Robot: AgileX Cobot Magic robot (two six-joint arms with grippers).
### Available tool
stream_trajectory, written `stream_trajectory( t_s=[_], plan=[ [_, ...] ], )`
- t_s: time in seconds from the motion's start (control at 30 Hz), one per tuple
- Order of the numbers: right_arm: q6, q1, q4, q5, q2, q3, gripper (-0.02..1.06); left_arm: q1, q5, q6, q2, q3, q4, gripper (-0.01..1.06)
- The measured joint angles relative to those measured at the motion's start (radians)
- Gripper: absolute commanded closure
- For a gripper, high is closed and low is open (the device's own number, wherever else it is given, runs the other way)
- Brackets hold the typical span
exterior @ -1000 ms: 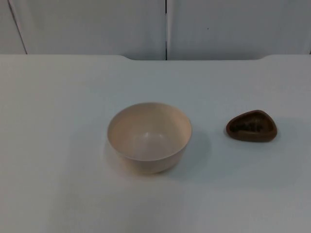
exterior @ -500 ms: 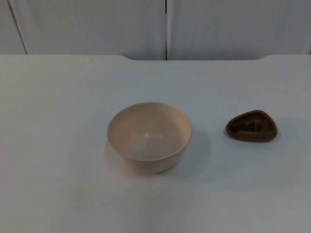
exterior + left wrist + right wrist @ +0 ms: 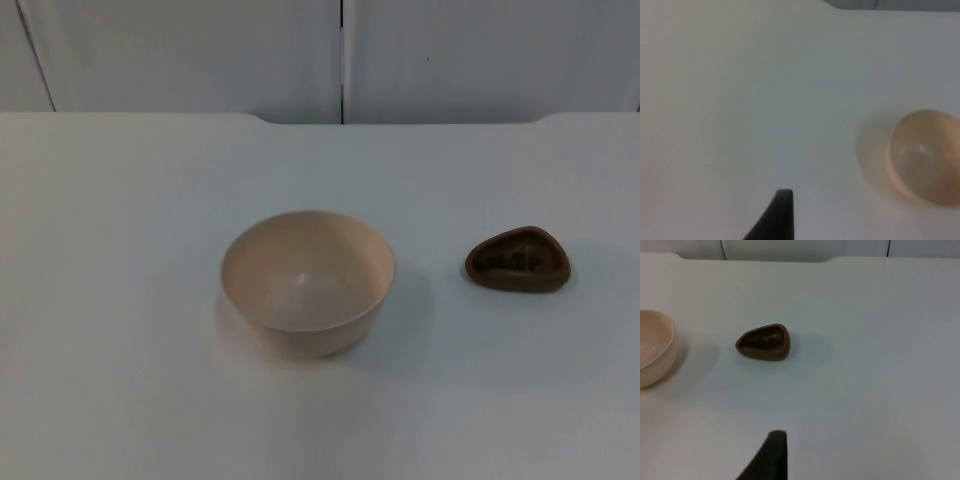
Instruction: Pick up the bowl with the left hand and pour the coffee beans from the cup into the bowl with the right hand.
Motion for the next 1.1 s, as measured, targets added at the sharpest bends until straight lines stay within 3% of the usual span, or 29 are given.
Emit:
stream_trajectory(
  t_s=[0.37,1.1],
  plan=[
    [0.0,0.0,0.0,0.0,0.0,0.0,-0.01,-0.002,-0.008,0.171,0.138,-0.007,-0.191,0.04],
    [-0.002,0.0,0.0,0.0,0.0,0.0,-0.01,-0.204,-0.051,0.187,0.528,-0.173,-0.202,0.05]
  ],
)
